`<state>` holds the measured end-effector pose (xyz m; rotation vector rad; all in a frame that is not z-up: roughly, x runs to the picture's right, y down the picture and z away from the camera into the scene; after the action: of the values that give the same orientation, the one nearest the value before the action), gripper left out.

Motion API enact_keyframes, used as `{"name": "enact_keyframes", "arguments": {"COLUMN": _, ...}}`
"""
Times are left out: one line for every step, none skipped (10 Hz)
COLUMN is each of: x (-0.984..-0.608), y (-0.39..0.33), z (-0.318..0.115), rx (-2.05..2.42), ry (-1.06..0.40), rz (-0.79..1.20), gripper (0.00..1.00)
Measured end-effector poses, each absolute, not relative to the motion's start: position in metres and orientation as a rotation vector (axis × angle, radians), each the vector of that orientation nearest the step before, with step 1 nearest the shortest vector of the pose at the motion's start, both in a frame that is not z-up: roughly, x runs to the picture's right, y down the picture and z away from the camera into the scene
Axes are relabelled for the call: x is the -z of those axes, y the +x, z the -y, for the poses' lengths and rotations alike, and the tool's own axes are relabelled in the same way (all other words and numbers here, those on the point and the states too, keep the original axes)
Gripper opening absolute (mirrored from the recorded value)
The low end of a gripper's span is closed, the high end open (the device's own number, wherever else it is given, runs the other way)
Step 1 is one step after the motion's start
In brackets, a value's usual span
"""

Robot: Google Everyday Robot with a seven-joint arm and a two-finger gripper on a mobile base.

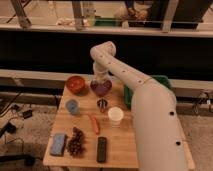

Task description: Place towel in purple bowl

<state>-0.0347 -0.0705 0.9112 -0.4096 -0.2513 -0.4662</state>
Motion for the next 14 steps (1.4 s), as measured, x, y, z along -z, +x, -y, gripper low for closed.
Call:
{"name": "enact_keyframes", "arguments": {"x": -0.9113, "y": -0.035, "z": 0.0705, "rx": 0.466, "ry": -0.409, "rz": 0.251, "gripper": 0.46}}
{"name": "enact_keyframes", "arguments": {"x": -0.9116, "y": -0.0353, "z": 0.0704, "rx": 0.466, "ry": -0.409, "rz": 0.252, "gripper": 0.55}}
{"name": "enact_keyframes", "arguments": {"x": -0.9126, "y": -0.0353, "z": 0.0692, "rx": 0.466, "ry": -0.411, "rz": 0.252, "gripper": 0.63}}
{"name": "enact_keyframes", "arguments": {"x": -0.9123, "y": -0.0353, "z": 0.0697, "rx": 0.466, "ry": -0.41, "rz": 0.252, "gripper": 0.76}}
{"name": "enact_keyframes", "arguments": {"x": -0.9124, "y": -0.0351, "z": 0.0696, "rx": 0.466, "ry": -0.41, "rz": 0.252, "gripper": 0.79}}
{"name": "enact_keyframes", "arguments": {"x": -0.9124, "y": -0.0354, "z": 0.0697, "rx": 0.467, "ry": -0.41, "rz": 0.252, "gripper": 0.8}}
{"name": "enact_keyframes", "arguments": {"x": -0.9122, "y": -0.0352, "z": 0.0699, "rx": 0.466, "ry": -0.409, "rz": 0.252, "gripper": 0.8}}
{"name": "enact_keyframes", "arguments": {"x": -0.9124, "y": -0.0351, "z": 0.0697, "rx": 0.466, "ry": -0.41, "rz": 0.252, "gripper": 0.8}}
{"name": "enact_keyframes", "arguments": {"x": -0.9123, "y": -0.0353, "z": 0.0698, "rx": 0.467, "ry": -0.41, "rz": 0.252, "gripper": 0.8}}
{"name": "enact_keyframes", "arguments": {"x": -0.9124, "y": -0.0352, "z": 0.0698, "rx": 0.466, "ry": -0.41, "rz": 0.252, "gripper": 0.8}}
{"name": "enact_keyframes", "arguments": {"x": -0.9124, "y": -0.0352, "z": 0.0697, "rx": 0.466, "ry": -0.41, "rz": 0.252, "gripper": 0.8}}
{"name": "enact_keyframes", "arguments": {"x": -0.9123, "y": -0.0352, "z": 0.0698, "rx": 0.467, "ry": -0.41, "rz": 0.252, "gripper": 0.8}}
{"name": "enact_keyframes", "arguments": {"x": -0.9124, "y": -0.0351, "z": 0.0698, "rx": 0.467, "ry": -0.41, "rz": 0.252, "gripper": 0.8}}
{"name": "enact_keyframes", "arguments": {"x": -0.9124, "y": -0.0351, "z": 0.0697, "rx": 0.467, "ry": -0.41, "rz": 0.252, "gripper": 0.8}}
